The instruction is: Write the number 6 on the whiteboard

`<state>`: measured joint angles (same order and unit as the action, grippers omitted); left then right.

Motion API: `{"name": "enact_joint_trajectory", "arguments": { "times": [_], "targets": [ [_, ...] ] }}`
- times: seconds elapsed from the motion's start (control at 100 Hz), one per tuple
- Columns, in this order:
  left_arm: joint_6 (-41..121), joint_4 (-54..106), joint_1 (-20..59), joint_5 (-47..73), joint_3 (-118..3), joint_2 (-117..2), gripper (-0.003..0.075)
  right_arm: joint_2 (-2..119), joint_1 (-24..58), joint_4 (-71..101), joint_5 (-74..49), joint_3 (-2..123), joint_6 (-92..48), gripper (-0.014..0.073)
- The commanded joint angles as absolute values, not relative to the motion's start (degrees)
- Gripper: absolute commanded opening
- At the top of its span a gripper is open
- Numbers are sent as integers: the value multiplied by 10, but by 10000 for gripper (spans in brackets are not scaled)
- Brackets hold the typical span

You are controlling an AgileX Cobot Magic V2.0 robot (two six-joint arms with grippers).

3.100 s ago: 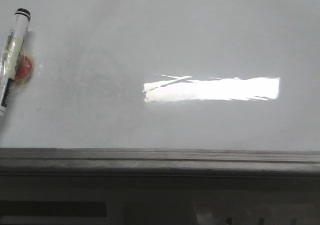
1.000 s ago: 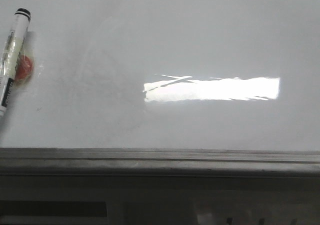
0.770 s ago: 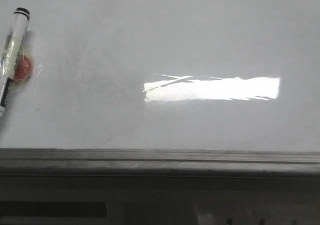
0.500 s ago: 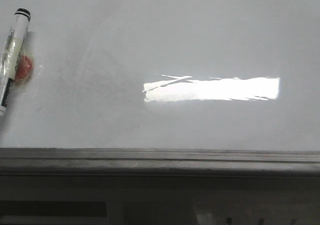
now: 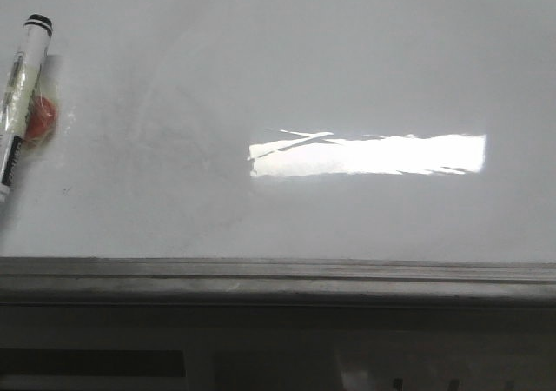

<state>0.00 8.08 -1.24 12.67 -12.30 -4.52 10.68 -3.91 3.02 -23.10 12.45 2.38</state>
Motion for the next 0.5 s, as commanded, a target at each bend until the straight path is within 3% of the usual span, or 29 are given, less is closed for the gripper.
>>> {"name": "enact_joint_trajectory", "arguments": {
  "times": [0.0,0.26,0.49],
  "targets": [
    [0,88,-13,57,-137,-57,451,115,-36,31,-182,145,22,-64],
    [49,107,19,55,-137,-66,451,115,-36,31,-182,145,22,-64],
    [106,107,103,55,-137,-119,451,115,-36,31,-180,145,22,-64]
  ]
}}
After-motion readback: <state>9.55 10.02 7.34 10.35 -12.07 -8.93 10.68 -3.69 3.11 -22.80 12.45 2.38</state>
